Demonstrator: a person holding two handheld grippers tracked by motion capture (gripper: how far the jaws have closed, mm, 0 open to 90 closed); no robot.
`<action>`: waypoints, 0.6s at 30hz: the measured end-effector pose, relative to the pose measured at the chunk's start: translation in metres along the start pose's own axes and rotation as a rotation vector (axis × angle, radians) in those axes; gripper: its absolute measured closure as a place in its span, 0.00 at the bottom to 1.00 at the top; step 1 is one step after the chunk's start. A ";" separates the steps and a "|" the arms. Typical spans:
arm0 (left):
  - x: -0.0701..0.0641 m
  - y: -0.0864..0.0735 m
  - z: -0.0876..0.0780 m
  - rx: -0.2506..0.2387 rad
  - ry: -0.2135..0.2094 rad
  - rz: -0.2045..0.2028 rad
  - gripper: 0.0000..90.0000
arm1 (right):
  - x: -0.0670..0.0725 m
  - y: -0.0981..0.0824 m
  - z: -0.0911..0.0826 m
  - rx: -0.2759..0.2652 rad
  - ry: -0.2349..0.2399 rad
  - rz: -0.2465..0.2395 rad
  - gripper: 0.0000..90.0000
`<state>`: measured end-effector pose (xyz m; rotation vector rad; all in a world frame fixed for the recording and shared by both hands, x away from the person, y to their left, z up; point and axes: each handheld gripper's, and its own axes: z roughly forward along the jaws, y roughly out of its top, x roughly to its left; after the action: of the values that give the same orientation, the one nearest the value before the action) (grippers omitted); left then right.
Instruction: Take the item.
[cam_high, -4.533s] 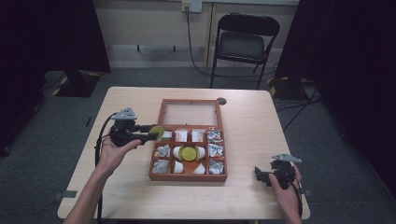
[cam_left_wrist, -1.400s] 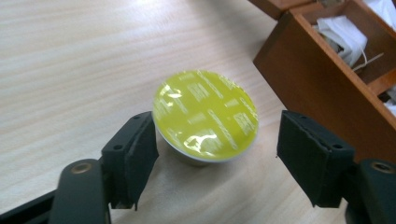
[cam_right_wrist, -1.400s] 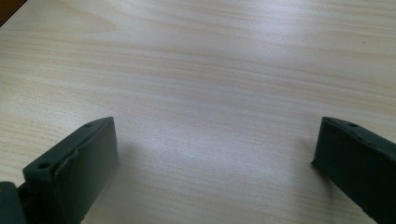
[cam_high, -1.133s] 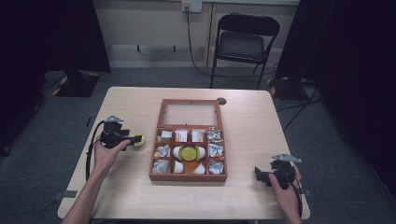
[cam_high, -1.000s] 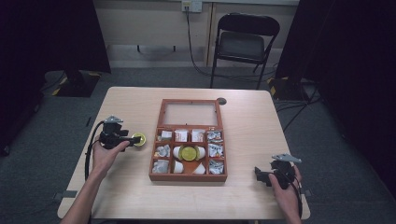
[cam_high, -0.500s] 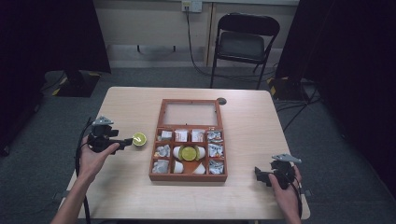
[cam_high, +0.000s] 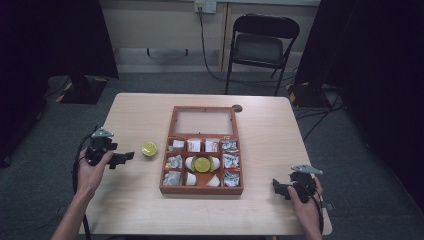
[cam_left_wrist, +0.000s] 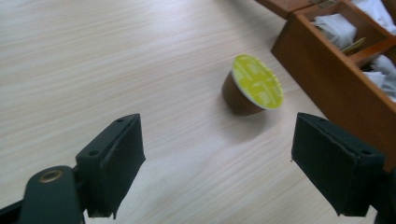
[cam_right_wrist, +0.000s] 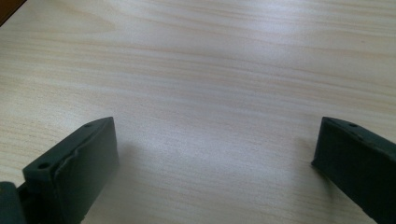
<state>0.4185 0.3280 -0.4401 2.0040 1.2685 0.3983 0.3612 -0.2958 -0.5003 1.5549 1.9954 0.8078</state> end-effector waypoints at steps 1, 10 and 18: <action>0.004 -0.005 0.000 0.009 0.003 -0.002 0.19 | 0.000 0.000 0.000 0.000 0.000 0.000 0.00; 0.022 -0.025 0.000 -0.042 0.112 -0.058 0.19 | 0.000 0.000 0.000 0.000 0.000 0.000 0.00; 0.033 -0.040 0.012 -0.021 0.152 -0.103 0.20 | 0.000 0.000 0.000 0.000 0.000 0.000 0.00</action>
<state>0.4150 0.3627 -0.4804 1.9112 1.4476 0.5199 0.3611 -0.2958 -0.5003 1.5550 1.9954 0.8079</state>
